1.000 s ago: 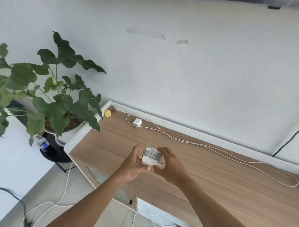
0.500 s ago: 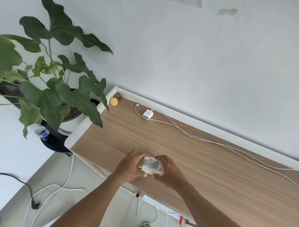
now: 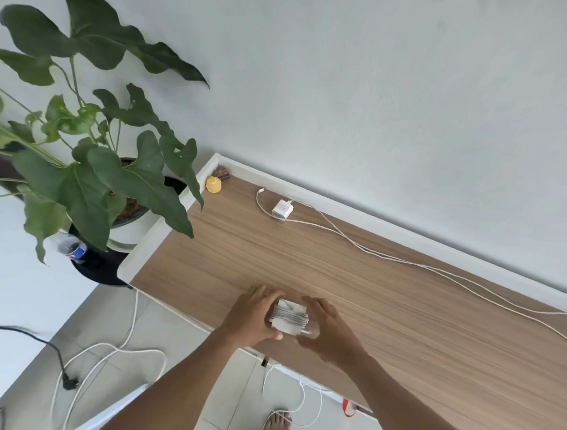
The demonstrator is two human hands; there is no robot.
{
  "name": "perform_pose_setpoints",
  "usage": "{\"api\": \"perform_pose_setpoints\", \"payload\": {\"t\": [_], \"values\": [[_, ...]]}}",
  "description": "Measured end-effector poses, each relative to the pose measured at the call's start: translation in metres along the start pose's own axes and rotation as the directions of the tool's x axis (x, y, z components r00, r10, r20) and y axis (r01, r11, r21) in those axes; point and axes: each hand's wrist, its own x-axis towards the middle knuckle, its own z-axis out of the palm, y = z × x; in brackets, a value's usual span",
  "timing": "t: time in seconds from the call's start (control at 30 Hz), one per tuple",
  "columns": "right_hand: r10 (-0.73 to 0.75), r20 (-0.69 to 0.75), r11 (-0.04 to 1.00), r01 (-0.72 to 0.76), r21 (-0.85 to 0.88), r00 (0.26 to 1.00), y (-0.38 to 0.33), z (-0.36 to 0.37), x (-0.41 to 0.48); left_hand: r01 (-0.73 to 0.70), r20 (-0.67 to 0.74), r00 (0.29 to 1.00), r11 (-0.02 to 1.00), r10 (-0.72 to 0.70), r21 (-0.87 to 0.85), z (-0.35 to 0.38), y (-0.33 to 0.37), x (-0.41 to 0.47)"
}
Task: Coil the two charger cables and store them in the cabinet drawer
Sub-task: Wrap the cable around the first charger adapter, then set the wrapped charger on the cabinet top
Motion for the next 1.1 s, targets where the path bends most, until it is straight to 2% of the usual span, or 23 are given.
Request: {"api": "perform_pose_setpoints", "payload": {"t": [0.33, 0.5, 0.57, 0.67, 0.73, 0.9, 1.1], "values": [[0.071, 0.030, 0.997, -0.071, 0.003, 0.997, 0.000, -0.019, -0.006, -0.001, 0.088, 0.996, 0.999, 0.006, -0.049, -0.018, 0.005, -0.005], [0.105, -0.057, 0.994, -0.105, 0.007, 0.993, -0.006, -0.050, -0.006, -0.025, 0.063, 0.998, 0.994, 0.032, -0.110, -0.048, 0.030, 0.009], [0.113, -0.144, 0.993, -0.115, -0.005, 0.983, -0.007, -0.066, -0.006, -0.057, 0.044, 0.997, 0.996, 0.060, -0.074, -0.059, 0.047, 0.019], [0.195, -0.255, 0.979, -0.204, -0.010, 0.947, -0.004, -0.094, -0.008, -0.164, -0.136, 0.977, 0.986, 0.167, 0.036, -0.070, 0.076, 0.039], [0.238, -0.307, 0.968, -0.252, -0.005, 0.921, 0.000, -0.111, -0.011, -0.200, -0.193, 0.958, 0.976, 0.214, 0.091, -0.076, 0.098, 0.051], [0.300, -0.397, 0.947, -0.321, 0.014, 0.867, 0.023, -0.139, -0.025, -0.239, -0.150, 0.956, 0.966, 0.252, 0.098, -0.073, 0.142, 0.076], [0.361, -0.401, 0.929, -0.365, 0.069, 0.842, 0.067, -0.138, -0.034, -0.135, -0.133, 0.980, 0.985, 0.149, 0.109, -0.043, 0.126, 0.096]]}}
